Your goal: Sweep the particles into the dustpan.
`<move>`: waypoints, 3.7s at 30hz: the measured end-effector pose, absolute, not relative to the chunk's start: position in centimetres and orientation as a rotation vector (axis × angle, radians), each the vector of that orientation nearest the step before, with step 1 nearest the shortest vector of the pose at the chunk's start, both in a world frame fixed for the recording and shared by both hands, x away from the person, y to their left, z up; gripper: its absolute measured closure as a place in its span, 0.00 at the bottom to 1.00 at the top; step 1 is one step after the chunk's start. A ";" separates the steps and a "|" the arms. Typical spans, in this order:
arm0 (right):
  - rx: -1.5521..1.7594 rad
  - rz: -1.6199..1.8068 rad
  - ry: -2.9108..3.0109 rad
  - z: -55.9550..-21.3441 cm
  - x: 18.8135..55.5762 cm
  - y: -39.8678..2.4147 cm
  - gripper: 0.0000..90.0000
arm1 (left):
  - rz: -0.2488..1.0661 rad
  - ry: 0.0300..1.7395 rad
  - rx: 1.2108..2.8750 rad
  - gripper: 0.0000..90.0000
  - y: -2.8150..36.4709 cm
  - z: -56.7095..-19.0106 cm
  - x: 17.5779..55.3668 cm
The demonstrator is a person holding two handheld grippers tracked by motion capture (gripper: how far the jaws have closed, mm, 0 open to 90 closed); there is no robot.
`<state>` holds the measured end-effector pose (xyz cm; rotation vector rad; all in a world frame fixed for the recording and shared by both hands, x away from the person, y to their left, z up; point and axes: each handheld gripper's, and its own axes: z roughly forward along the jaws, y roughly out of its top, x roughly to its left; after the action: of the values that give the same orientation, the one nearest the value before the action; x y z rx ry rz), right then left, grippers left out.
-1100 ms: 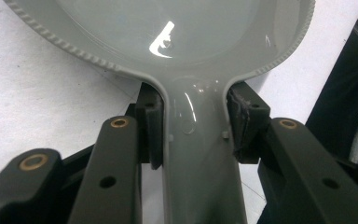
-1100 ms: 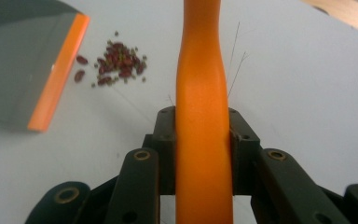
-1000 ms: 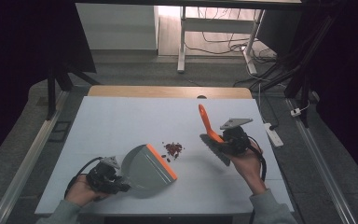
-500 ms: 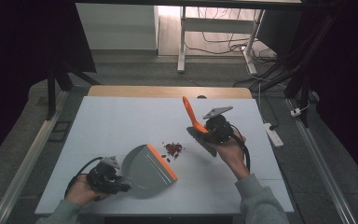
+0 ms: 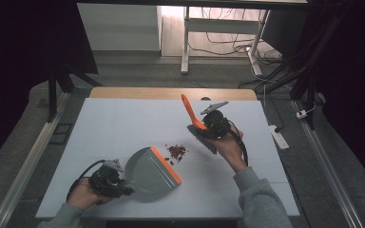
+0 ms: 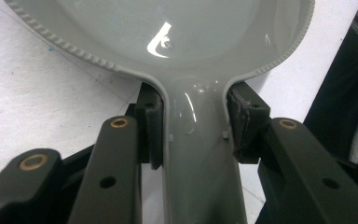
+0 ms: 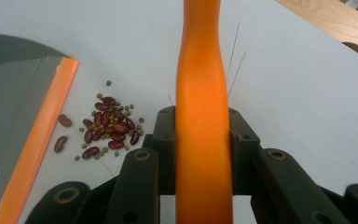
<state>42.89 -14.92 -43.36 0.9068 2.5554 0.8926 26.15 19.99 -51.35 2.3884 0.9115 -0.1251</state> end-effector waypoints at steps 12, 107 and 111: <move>0.938 0.900 2.589 -44.1 44.1 -13.4 0.78 | -0.119 0.908 2.389 0.68 19.9 -51.3 26.1; 0.629 0.921 2.725 -45.1 40.2 -3.2 0.78 | -0.140 0.914 2.375 0.68 19.7 -51.6 26.5; 0.669 0.899 2.691 -45.6 41.2 -3.5 0.78 | -0.141 0.914 2.373 0.68 19.7 -51.6 26.5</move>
<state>41.22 -3.55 -45.64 0.6687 2.6907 0.8988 26.46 19.71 -51.60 2.3735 0.9144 -0.1406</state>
